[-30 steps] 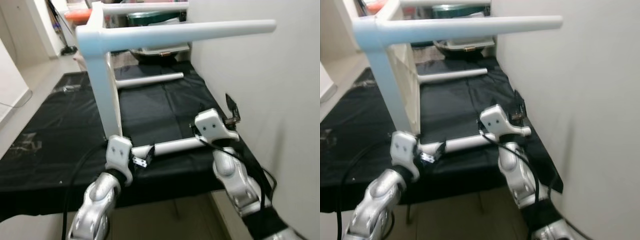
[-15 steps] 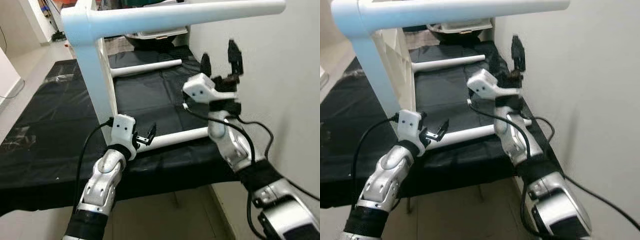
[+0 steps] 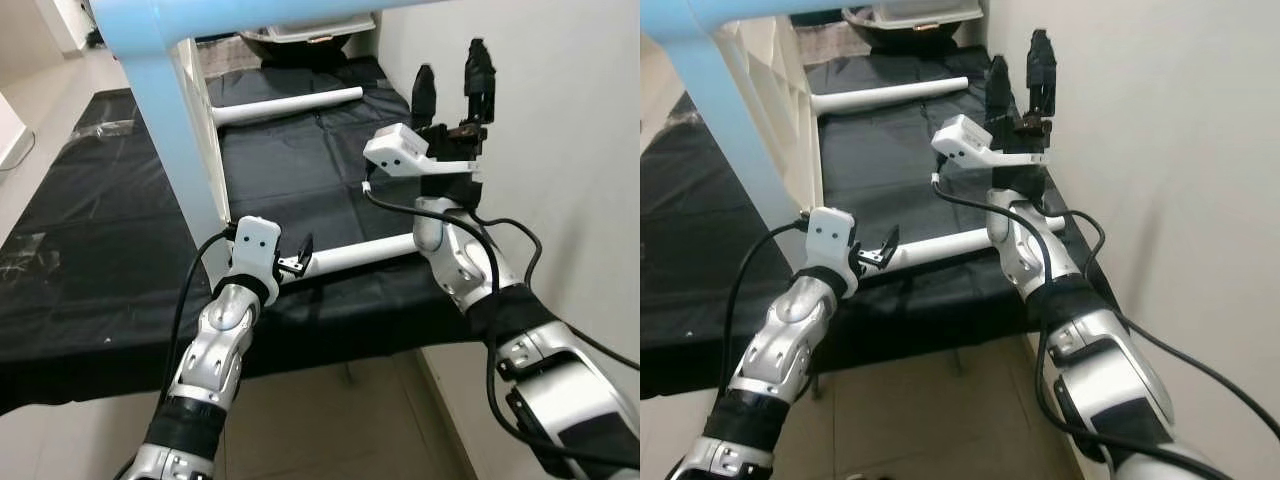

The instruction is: Building children table

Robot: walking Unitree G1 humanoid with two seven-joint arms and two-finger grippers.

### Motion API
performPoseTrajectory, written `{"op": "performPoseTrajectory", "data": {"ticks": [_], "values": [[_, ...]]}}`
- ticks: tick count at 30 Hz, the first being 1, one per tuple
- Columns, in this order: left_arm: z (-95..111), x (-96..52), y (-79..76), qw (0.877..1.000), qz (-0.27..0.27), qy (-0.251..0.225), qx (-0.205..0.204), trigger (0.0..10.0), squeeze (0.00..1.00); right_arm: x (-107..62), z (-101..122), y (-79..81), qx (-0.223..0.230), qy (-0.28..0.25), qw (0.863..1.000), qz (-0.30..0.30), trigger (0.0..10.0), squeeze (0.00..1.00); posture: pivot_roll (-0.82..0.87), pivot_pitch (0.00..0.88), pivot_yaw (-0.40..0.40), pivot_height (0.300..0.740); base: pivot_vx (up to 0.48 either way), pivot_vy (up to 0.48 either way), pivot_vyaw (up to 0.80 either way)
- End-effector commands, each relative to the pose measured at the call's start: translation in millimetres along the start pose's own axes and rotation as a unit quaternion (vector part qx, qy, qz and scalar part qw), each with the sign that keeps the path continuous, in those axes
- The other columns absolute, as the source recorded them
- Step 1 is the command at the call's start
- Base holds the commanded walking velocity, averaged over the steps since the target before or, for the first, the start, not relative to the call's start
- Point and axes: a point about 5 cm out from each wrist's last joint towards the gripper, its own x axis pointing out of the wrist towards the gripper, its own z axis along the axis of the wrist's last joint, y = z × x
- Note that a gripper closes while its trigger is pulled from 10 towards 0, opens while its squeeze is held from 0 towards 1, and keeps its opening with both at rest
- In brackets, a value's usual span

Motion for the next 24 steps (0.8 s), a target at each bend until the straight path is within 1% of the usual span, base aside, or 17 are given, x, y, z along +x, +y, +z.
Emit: {"op": "performPoseTrajectory", "data": {"ticks": [1,2,4,5,7,8,9,10,12,14,15,16,18,20,21,22,24], "values": [[-7,0.1,5.3,1.0,0.015,0.013,0.009,10.0,0.0,5.0,6,-0.3,-0.013,-0.024,0.999,-0.021,10.0,0.0,-0.03,0.213,0.05,0.74,0.0,0.0,0.0],[-6,2.0,4.8,1.0,0.017,0.011,0.009,10.0,0.0,11.9,11,-0.4,-0.013,-0.036,0.999,-0.038,10.0,0.0,-0.03,0.211,0.045,0.74,0.0,0.0,0.0],[-6,2.0,4.8,1.0,0.017,0.011,0.009,10.0,0.0,11.9,11,-0.4,-0.013,-0.036,0.999,-0.038,10.0,0.0,-0.03,0.211,0.045,0.74,0.0,0.0,0.0],[-5,2.9,4.5,1.0,0.019,0.009,0.009,10.0,0.0,18.8,16,-1.2,-0.014,-0.049,0.997,-0.053,10.0,0.0,-0.02,0.21,0.043,0.74,0.0,0.0,0.0],[-5,2.9,4.5,1.0,0.019,0.009,0.009,10.0,0.0,18.8,16,-1.2,-0.014,-0.049,0.997,-0.053,10.0,0.0,-0.02,0.21,0.043,0.74,0.0,0.0,0.0],[-5,3.4,4.3,1.0,0.021,0.007,0.009,10.0,0.0,24.2,19,-1.9,-0.013,-0.058,0.996,-0.064,10.0,0.0,-0.02,0.205,0.04,0.74,0.0,0.0,0.0],[-5,3.4,4.3,1.0,0.021,0.007,0.009,10.0,0.0,24.2,19,-1.9,-0.013,-0.058,0.996,-0.064,10.0,0.0,-0.02,0.205,0.04,0.74,0.0,0.0,0.0],[-5,2.2,4.2,1.0,0.022,0.007,0.008,10.0,0.0,32.5,23,-3.2,-0.018,-0.067,0.995,-0.073,10.0,0.0,-0.03,0.195,0.039,0.74,0.0,0.0,0.0],[-5,2.2,4.2,1.0,0.022,0.007,0.008,10.0,0.0,32.5,23,-3.2,-0.018,-0.067,0.995,-0.073,10.0,0.0,-0.03,0.195,0.039,0.74,0.0,0.0,0.0],[-8,-1.4,3.7,1.0,0.024,0.008,0.009,10.0,0.0,47.9,31,-5.8,-0.027,-0.081,0.993,-0.086,10.0,0.0,-0.03,0.182,0.032,0.74,0.0,0.0,0.0],[-8,-1.4,3.7,1.0,0.024,0.008,0.009,10.0,0.0,47.9,31,-5.8,-0.027,-0.081,0.993,-0.086,10.0,0.0,-0.03,0.182,0.032,0.74,0.0,0.0,0.0],[-10,-2.7,3.6,1.0,0.025,0.009,0.009,10.0,0.0,53.5,35,-7.1,-0.03,-0.088,0.991,-0.092,10.0,0.0,-0.03,0.177,0.029,0.74,0.0,0.0,0.0],[-10,-2.7,3.6,1.0,0.025,0.009,0.009,10.0,0.0,53.5,35,-7.1,-0.03,-0.088,0.991,-0.092,10.0,0.0,-0.03,0.177,0.029,0.74,0.0,0.0,0.0],[-12,-3.7,5.8,0.999,0.036,0.007,0.012,10.0,0.0,67.0,44,-11.3,-0.035,-0.102,0.988,-0.113,10.0,0.0,-0.04,0.166,0.022,0.74,0.0,0.0,0.0],[-12,-3.7,5.8,0.999,0.036,0.007,0.012,10.0,0.0,67.0,44,-11.3,-0.035,-0.102,0.988,-0.113,10.0,0.0,-0.04,0.166,0.022,0.74,0.0,0.0,0.0],[-12,-3.6,8.5,0.999,0.045,0.004,0.015,10.0,0.0,73.8,49,-14.4,-0.035,-0.108,0.985,-0.126,10.0,0.0,-0.04,0.156,0.02,0.74,0.0,0.0,0.0],[-12,-3.0,10.8,0.999,0.052,0.0,0.016,10.0,0.0,78.6,53,-16.5,-0.035,-0.113,0.984,-0.134,10.0,0.0,-0.05,0.149,0.017,0.74,0.0,0.0,0.0]]}}
